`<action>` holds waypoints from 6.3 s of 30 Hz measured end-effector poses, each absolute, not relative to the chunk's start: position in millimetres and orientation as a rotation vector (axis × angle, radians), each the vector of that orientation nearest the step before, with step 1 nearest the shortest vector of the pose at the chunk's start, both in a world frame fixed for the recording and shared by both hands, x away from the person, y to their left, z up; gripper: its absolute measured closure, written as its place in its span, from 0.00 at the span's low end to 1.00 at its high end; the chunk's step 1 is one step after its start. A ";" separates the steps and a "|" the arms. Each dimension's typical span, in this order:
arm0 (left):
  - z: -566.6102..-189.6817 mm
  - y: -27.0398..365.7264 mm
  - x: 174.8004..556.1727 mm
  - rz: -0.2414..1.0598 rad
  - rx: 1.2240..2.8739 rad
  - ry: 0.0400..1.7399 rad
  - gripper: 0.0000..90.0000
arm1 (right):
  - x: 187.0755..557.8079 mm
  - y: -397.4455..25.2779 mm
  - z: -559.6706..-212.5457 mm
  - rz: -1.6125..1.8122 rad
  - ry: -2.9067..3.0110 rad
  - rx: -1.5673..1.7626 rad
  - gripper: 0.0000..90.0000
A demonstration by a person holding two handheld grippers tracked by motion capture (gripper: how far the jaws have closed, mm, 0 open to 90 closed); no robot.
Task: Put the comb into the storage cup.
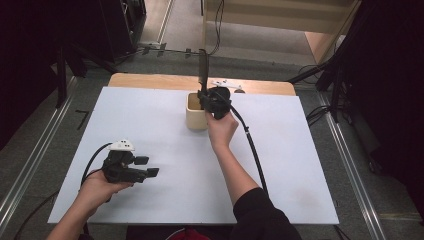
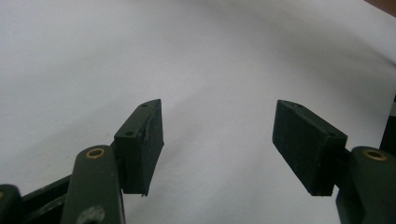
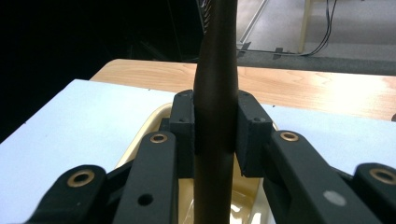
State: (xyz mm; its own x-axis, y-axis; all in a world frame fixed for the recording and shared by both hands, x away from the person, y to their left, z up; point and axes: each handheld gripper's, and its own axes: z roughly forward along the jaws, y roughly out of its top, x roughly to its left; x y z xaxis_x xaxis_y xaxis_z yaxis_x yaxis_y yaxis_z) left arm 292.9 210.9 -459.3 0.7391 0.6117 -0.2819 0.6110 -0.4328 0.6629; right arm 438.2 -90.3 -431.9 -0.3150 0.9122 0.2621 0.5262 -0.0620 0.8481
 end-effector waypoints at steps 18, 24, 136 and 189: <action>-460.7 209.3 292.9 -0.006 2.156 0.912 0.39 | 430.6 -91.0 -437.0 1.345 1.848 1.504 0.77; -461.3 209.1 293.1 -0.008 2.157 0.917 0.39 | 430.4 -90.0 -439.5 1.325 1.864 1.498 0.77; -462.1 213.2 296.5 -0.004 2.155 0.937 0.39 | 338.9 -155.2 -448.0 1.331 2.268 1.309 0.22; -463.4 213.6 288.8 -0.020 2.154 0.918 0.39 | 260.8 -214.4 -462.5 1.133 2.272 1.001 0.20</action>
State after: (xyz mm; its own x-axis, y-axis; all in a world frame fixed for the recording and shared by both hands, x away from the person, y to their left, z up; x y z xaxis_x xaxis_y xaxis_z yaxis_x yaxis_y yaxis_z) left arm 288.8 213.6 -463.4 0.7392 0.6056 -0.2945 0.6179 -0.4360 0.6543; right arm 260.8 -214.4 -462.5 -0.6584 0.7514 -0.0422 0.4183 0.4120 0.8095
